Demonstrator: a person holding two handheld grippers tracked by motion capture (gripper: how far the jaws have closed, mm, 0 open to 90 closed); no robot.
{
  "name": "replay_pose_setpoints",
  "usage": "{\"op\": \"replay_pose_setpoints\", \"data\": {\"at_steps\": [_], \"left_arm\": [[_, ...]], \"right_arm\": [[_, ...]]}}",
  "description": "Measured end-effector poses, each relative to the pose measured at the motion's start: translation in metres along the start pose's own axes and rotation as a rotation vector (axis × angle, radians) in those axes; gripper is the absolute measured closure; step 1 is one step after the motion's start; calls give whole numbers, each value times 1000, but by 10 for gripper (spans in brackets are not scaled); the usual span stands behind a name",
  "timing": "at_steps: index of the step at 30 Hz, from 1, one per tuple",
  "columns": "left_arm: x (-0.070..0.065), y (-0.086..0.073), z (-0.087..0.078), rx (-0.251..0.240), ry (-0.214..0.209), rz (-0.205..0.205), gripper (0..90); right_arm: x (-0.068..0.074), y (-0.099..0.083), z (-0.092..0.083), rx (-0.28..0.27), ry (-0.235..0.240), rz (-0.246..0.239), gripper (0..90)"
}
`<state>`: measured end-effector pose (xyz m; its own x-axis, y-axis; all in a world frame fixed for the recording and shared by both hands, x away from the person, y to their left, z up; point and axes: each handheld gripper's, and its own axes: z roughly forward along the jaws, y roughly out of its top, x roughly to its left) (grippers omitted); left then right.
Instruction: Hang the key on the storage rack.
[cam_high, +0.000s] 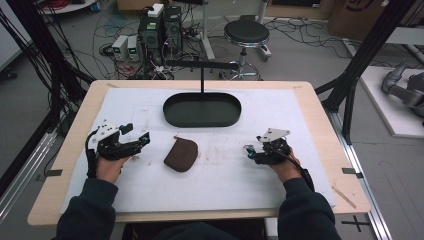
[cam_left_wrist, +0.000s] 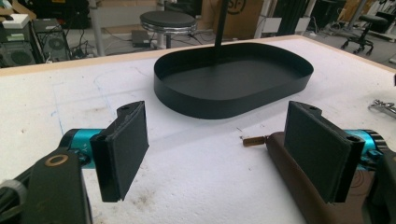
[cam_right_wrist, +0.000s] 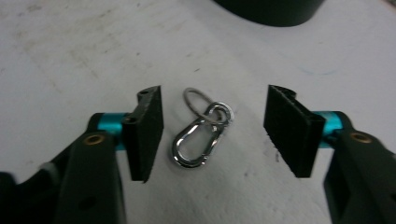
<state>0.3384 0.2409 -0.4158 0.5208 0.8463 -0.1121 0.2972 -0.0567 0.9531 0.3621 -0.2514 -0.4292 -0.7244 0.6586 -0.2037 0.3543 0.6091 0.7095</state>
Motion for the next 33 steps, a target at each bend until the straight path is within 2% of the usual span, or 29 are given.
{"op": "replay_pose_setpoints", "data": {"at_steps": [1, 2, 3, 4, 5, 7, 10, 12, 13, 17, 18, 26, 33], "left_arm": [[0, 0, 0, 0, 0, 0, 225], [0, 0, 0, 2, -1, -2, 225], [0, 0, -1, -2, 0, -4, 225], [0, 0, -1, -2, 0, -4, 227], [0, 0, -1, -5, -2, -4, 227], [0, 0, -1, -2, -2, -3, 228], [0, 0, -1, -3, -4, -7, 229], [-1, 0, 0, -4, -4, -7, 231], [0, 0, 0, -4, -8, -6, 232], [0, 0, 0, -4, -8, -7, 232], [1, 0, 0, -3, -7, -7, 232], [0, -1, -1, -3, -3, -9, 234], [2, -2, -2, -2, -4, -15, 235]], "right_arm": [[0, 0, 0, 0, 0, 0, 411], [1, 1, 5, 19, 26, -16, 427], [3, 2, 12, 44, 47, -52, 465], [3, 2, 12, 44, 47, -52, 465], [4, 4, 16, 71, 51, -73, 516], [3, 6, 17, 73, 50, -75, 553], [-1, 7, 18, 78, 28, -54, 602], [-2, 7, 18, 79, 29, -49, 630], [-5, 6, 17, 83, 19, -25, 677], [-9, 5, 15, 80, 16, -9, 721], [-11, 4, 14, 81, 18, 1, 777], [-17, 0, 6, 84, 6, 57, 780], [-22, -6, 3, 89, 20, 73, 778]]}}
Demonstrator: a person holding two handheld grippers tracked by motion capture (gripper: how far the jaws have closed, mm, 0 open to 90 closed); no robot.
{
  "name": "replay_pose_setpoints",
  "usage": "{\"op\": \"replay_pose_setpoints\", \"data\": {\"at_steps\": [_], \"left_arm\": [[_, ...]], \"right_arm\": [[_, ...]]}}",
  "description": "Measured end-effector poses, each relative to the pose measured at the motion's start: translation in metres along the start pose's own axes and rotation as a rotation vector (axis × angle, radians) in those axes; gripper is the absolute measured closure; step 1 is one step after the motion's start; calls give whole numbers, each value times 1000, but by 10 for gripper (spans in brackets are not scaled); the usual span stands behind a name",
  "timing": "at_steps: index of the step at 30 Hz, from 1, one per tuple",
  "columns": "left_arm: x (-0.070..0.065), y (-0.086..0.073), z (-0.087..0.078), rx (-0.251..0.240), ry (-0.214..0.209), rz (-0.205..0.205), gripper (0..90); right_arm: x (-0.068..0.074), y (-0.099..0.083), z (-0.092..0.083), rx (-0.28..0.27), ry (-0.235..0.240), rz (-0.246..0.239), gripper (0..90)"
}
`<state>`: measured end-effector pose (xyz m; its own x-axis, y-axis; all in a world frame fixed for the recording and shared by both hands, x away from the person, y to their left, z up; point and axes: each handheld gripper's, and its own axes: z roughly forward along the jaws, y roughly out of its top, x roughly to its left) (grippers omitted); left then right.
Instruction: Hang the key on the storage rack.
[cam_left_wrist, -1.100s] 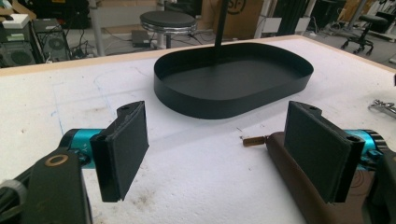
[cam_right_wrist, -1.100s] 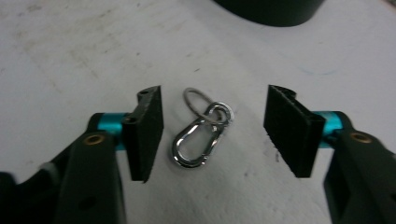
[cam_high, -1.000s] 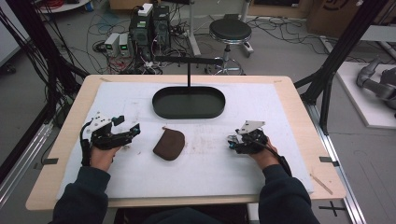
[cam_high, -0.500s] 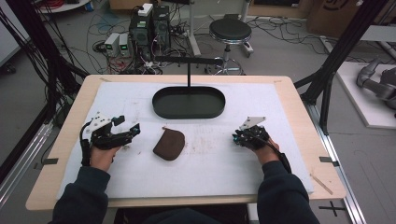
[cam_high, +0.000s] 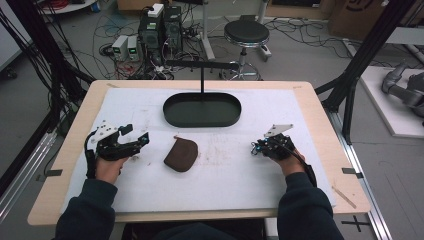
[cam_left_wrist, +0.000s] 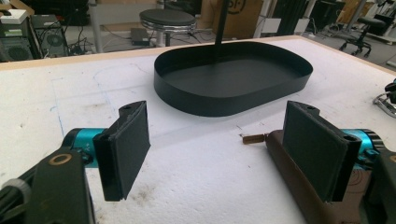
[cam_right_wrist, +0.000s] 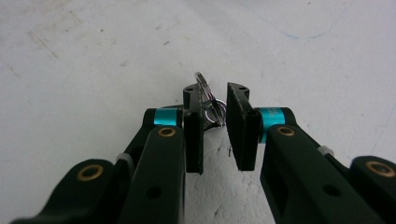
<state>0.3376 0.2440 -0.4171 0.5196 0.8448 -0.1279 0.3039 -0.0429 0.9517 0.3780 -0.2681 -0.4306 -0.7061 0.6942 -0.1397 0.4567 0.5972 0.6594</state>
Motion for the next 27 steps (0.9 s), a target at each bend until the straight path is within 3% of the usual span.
{"op": "replay_pose_setpoints", "data": {"at_steps": [4, 8, 14, 15, 17, 22, 26, 27], "left_arm": [[0, 0, 0, 0, -1, -4, 236], [0, 0, 0, -1, 1, -4, 236], [0, 0, 0, 3, 1, -4, 238], [0, 0, 0, 2, 1, -6, 238], [0, -1, 0, 1, 3, -6, 239], [1, -1, -1, 0, 6, -11, 240], [2, -1, -1, 2, 6, -11, 240], [2, -1, -1, 2, 6, -12, 240]], "right_arm": [[1, 0, 1, 26, -5, -32, 784], [2, 1, 1, 41, -6, -30, 790], [4, 2, 3, 43, -5, -68, 689], [6, 3, 5, 55, -20, -89, 619], [8, 4, 7, 58, -41, -114, 604], [7, 4, 5, 59, -37, -117, 749], [6, 4, 4, 63, -37, -94, 772], [5, 4, 4, 70, -38, -93, 816]]}}
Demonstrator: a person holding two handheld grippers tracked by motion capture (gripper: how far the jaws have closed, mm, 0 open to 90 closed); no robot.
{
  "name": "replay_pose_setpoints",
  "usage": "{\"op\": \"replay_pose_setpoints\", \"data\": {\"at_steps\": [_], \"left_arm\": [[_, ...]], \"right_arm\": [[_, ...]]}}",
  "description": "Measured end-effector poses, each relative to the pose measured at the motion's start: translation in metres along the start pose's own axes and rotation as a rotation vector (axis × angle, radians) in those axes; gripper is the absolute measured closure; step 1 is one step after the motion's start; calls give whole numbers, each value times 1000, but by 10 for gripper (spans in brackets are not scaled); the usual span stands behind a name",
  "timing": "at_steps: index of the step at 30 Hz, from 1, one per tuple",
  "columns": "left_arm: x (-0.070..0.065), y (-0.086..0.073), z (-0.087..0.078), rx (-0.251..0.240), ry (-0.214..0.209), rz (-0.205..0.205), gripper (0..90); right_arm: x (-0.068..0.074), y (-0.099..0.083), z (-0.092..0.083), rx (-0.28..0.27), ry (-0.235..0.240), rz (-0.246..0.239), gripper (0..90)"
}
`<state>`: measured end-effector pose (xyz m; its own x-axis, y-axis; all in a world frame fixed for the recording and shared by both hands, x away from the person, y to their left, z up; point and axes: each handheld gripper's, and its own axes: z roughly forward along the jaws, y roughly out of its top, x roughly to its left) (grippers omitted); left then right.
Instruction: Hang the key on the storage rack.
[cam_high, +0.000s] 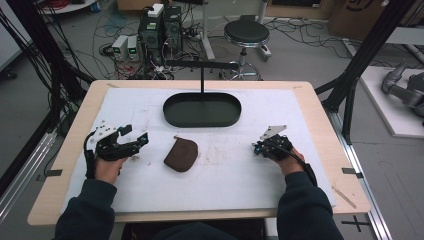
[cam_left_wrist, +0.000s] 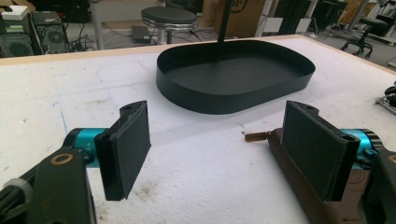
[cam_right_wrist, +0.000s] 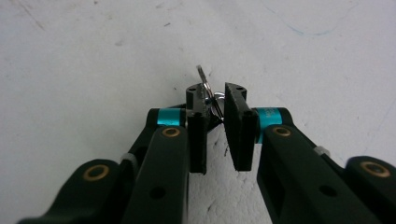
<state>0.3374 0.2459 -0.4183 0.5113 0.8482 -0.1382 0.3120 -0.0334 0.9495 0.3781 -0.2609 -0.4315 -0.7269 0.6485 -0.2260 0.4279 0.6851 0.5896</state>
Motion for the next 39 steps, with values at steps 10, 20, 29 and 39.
{"op": "replay_pose_setpoints", "data": {"at_steps": [10, 20, 29, 39], "left_arm": [[0, 0, 0, 2, 1, -1, 241], [1, -1, 0, 9, 3, 3, 241], [-1, -1, 1, 13, 1, 2, 241], [0, -1, 1, 14, 5, 3, 242]], "right_arm": [[1, 3, -3, 41, -4, 26, 876], [0, 9, -3, 81, -13, 59, 888], [1, 13, 1, 66, -15, 19, 881], [2, 16, -6, 34, -37, 27, 900]]}}
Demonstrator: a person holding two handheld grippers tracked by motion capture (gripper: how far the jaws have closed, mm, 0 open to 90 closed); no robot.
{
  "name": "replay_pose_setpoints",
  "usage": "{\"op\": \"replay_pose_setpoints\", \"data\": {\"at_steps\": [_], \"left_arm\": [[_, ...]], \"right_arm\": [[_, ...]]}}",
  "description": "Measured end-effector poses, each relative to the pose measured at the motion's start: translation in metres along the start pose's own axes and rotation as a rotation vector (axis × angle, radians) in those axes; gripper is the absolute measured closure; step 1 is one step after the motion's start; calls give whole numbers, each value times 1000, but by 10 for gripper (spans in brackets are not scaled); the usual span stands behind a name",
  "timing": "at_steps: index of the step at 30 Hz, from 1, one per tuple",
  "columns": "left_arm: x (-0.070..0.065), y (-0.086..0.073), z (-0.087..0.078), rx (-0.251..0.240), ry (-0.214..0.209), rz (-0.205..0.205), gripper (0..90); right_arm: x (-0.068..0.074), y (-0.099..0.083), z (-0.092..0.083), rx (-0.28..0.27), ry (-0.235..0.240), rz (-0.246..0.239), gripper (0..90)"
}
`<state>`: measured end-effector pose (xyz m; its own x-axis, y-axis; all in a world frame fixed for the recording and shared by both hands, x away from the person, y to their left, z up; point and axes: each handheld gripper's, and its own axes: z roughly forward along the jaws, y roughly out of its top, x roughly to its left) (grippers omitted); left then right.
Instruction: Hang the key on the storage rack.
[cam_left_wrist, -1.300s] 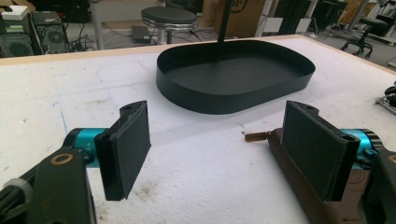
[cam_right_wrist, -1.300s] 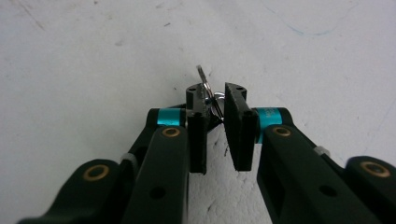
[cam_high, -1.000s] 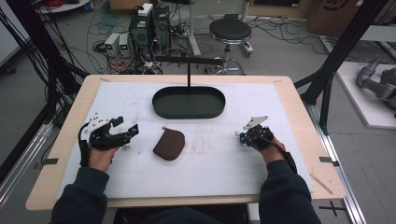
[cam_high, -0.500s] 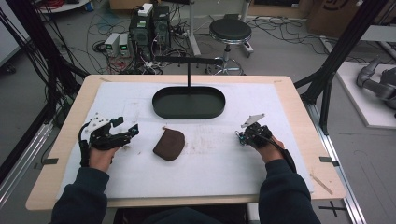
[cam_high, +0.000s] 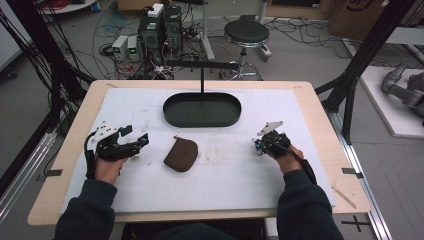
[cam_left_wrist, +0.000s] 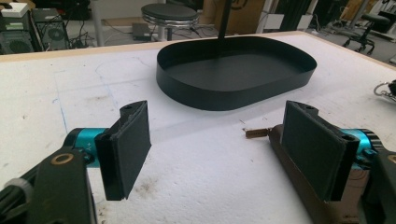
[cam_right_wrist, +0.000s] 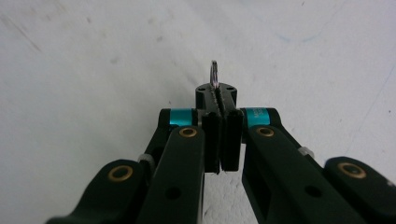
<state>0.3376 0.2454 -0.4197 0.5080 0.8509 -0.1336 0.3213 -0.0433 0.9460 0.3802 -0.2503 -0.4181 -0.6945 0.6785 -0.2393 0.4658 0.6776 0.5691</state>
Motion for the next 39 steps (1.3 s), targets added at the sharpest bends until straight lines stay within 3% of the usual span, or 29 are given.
{"op": "replay_pose_setpoints", "data": {"at_steps": [9, 12, 17, 18, 23, 24, 27, 28, 32, 34, 39], "left_arm": [[1, 0, 1, 2, 3, 1, 244], [1, 0, 1, 2, 5, -1, 245], [1, -1, 1, 3, 1, 0, 245], [1, -1, 1, 3, -1, 0, 245], [1, 0, 1, 0, -2, -1, 245], [1, 0, 1, 2, -2, 1, 245], [0, 0, 1, 2, -7, 2, 245], [0, 0, 1, -1, -8, 1, 245], [0, 0, 1, 1, -10, 1, 245], [1, -1, 1, 2, -10, 2, 245], [1, -1, 0, 0, -11, -3, 245]], "right_arm": [[-9, 11, -16, -142, 40, 40, 900], [-15, 33, -23, -216, 36, 41, 900], [-23, 60, -26, -280, 47, 23, 900], [-29, 75, -25, -299, 56, 11, 900], [-44, 102, -18, -345, 82, -14, 900], [-52, 114, -13, -370, 92, -13, 900], [-60, 124, -7, -376, 95, 0, 900], [-67, 131, -2, -406, 99, 18, 900], [-77, 140, 4, -426, 97, 30, 900], [-83, 144, 6, -479, 99, 44, 900], [-90, 146, 11, -508, 109, 63, 900]]}}
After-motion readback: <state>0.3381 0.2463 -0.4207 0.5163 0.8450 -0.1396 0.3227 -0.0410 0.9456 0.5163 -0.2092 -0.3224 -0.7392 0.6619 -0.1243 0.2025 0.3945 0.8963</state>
